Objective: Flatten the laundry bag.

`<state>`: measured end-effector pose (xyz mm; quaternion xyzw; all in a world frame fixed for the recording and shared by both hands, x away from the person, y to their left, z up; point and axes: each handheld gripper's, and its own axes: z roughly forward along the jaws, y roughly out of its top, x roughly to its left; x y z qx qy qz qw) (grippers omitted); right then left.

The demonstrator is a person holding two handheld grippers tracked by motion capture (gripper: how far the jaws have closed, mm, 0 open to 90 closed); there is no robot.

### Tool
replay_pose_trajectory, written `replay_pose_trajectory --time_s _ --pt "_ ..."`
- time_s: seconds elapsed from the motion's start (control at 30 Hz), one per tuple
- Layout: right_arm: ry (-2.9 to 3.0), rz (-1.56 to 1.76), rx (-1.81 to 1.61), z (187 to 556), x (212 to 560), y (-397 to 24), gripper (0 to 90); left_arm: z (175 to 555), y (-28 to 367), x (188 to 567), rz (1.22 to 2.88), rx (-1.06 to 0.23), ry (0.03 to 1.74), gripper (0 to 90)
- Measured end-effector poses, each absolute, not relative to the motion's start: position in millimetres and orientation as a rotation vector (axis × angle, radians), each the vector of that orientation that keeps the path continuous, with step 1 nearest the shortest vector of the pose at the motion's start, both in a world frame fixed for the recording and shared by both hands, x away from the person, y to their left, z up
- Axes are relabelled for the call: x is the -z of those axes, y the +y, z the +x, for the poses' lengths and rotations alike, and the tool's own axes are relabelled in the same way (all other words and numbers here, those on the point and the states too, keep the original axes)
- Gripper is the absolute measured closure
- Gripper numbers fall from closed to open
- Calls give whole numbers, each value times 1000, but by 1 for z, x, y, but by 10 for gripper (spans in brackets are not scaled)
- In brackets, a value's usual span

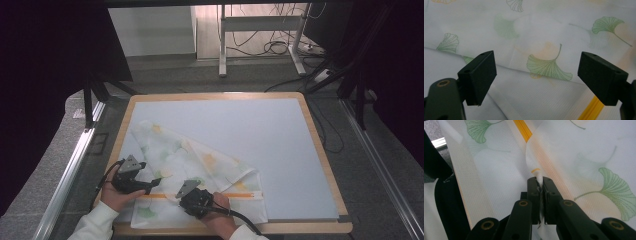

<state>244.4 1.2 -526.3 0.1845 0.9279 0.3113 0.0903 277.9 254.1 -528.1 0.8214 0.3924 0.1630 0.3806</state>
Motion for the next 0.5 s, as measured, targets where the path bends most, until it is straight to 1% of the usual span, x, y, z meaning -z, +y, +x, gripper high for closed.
replay_pose_trajectory --time_s 0.5 --pt "2719 629 -1028 256 509 -16 851 278 255 527 2074 -410 999 157"
